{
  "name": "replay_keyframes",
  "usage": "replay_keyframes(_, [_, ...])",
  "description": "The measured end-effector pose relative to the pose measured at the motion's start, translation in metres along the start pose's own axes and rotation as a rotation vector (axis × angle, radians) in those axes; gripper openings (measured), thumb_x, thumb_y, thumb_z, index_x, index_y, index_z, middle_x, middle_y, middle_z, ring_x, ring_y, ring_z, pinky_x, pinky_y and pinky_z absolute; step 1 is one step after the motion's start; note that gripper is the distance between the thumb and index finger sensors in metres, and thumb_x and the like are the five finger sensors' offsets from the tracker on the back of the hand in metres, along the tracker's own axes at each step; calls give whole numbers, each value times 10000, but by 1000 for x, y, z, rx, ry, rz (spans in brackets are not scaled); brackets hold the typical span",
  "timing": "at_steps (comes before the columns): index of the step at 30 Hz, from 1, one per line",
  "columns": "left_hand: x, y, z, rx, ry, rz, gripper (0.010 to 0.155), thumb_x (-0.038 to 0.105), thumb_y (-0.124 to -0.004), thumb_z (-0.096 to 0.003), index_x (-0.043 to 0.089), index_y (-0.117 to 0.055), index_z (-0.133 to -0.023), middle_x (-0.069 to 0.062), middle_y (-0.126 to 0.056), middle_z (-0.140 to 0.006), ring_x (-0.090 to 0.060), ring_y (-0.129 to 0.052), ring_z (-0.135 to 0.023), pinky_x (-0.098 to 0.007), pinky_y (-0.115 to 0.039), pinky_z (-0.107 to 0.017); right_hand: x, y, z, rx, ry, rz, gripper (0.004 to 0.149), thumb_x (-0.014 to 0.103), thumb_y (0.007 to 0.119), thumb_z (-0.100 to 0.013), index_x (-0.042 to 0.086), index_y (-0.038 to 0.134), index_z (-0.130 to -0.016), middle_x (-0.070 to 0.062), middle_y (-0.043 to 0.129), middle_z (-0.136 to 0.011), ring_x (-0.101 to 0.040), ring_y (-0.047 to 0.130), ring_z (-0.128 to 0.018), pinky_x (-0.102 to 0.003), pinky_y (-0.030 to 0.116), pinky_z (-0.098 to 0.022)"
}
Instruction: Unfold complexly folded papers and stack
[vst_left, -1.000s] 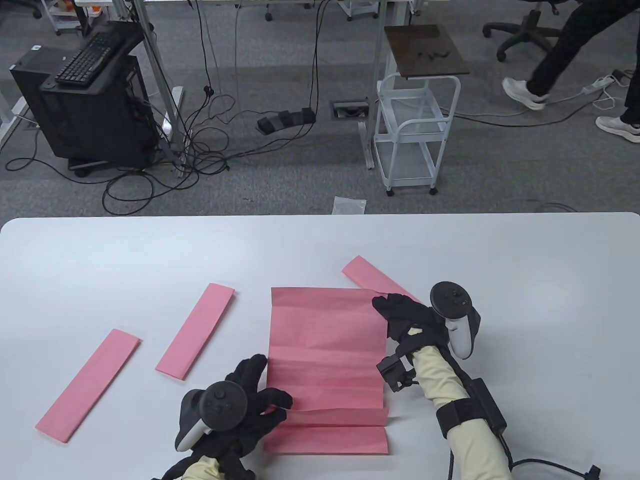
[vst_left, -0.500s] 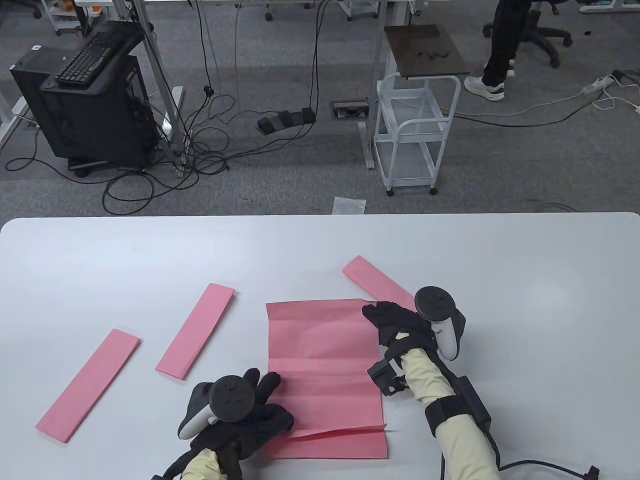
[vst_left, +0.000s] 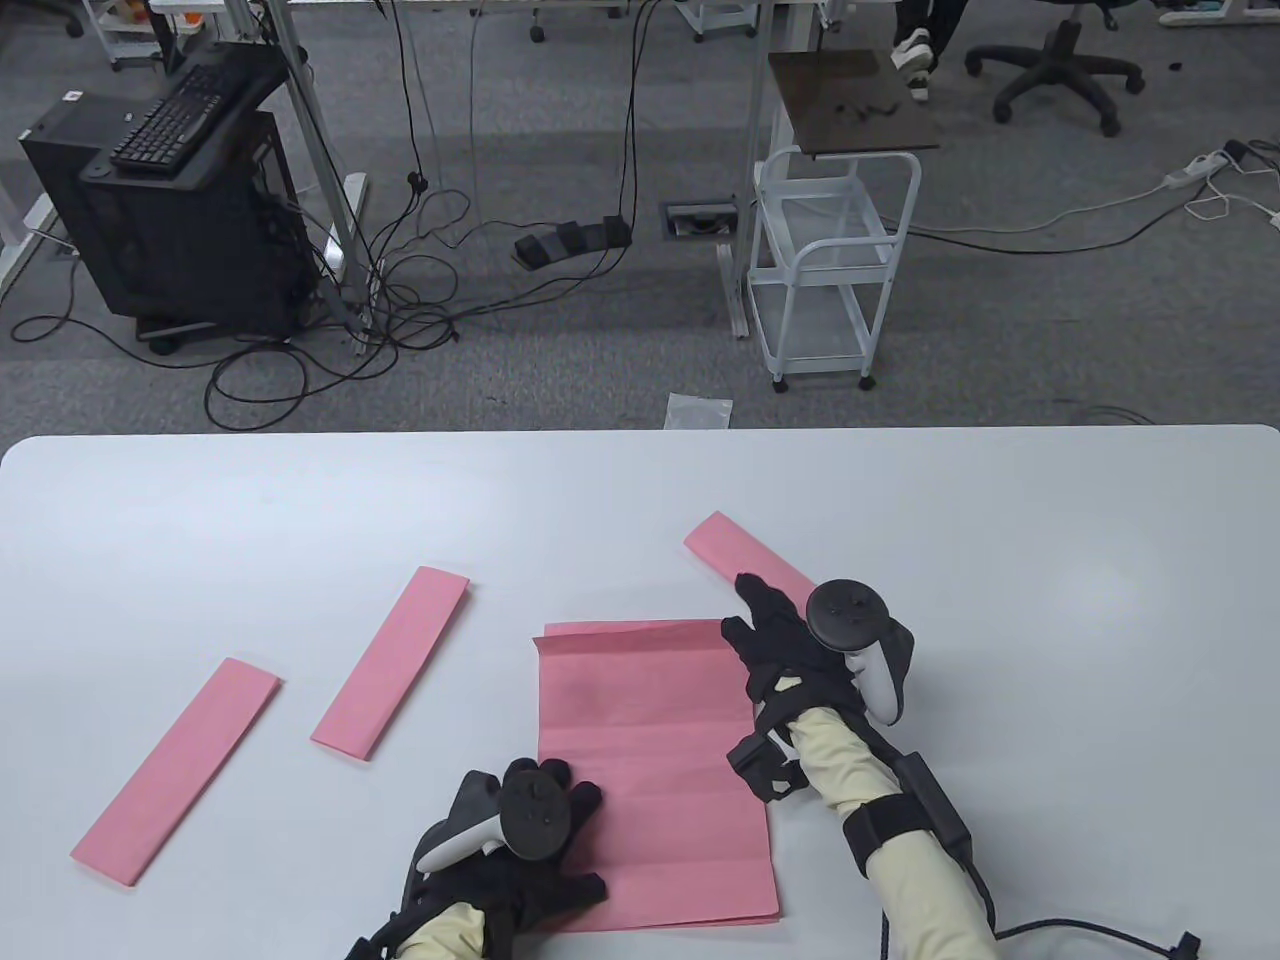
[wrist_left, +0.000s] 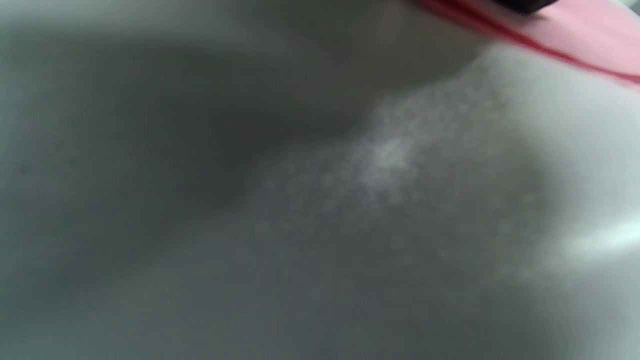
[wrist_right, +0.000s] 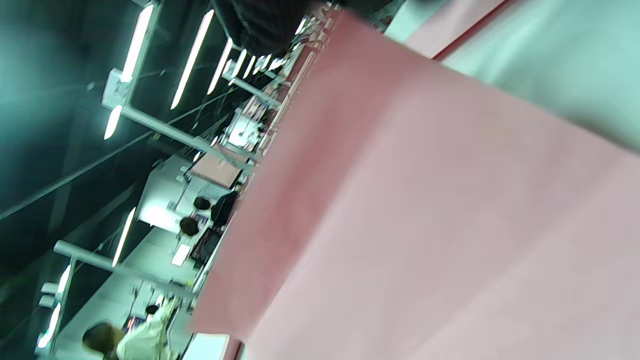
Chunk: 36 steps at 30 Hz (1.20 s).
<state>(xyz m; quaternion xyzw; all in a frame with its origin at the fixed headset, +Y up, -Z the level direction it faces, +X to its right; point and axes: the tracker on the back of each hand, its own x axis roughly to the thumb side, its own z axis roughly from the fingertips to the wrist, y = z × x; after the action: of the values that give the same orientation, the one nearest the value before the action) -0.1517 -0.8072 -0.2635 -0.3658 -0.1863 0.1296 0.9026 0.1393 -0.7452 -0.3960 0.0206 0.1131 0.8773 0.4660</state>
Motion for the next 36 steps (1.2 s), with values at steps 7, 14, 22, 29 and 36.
replay_keyframes(7, [-1,-1,-1,-25,28,-11,918,662,-599,-487,396,105,-1012,82,320,-1002,-262,324,-924,-521,175,-602,7,81,75,587,-267,647,770,514,690,-493,335,250,-1100,108,-8,-1155,-157,-161,-1010,-483,-142,-654])
replay_keyframes(14, [-3,-2,0,-19,63,-31,968,711,-610,-423,430,123,-988,118,328,-988,-226,328,-925,-498,177,-608,-14,112,95,754,-203,813,826,597,643,-470,409,80,-1044,125,-82,-1114,-153,-172,-995,-494,-135,-645])
replay_keyframes(22, [-4,-1,-1,-22,62,-4,964,689,-636,-423,442,105,-989,137,319,-987,-206,327,-923,-489,181,-602,-61,43,112,684,-14,747,734,561,648,-488,521,142,-1018,279,-86,-1092,-38,-140,-1007,-472,-142,-658])
replay_keyframes(29, [-4,-2,-1,-27,51,-8,965,682,-631,-431,431,115,-991,120,328,-986,-221,335,-917,-497,183,-599,-30,51,113,625,-187,728,743,502,686,-498,352,263,-1090,109,51,-1157,-164,-83,-1034,-494,-91,-676])
replay_keyframes(36, [-4,-2,-1,-33,51,-10,966,686,-623,-429,432,125,-985,122,336,-979,-217,343,-910,-494,195,-593,-4,97,85,717,-270,789,755,501,695,-489,385,233,-1075,129,41,-1149,-143,-81,-1034,-483,-105,-673])
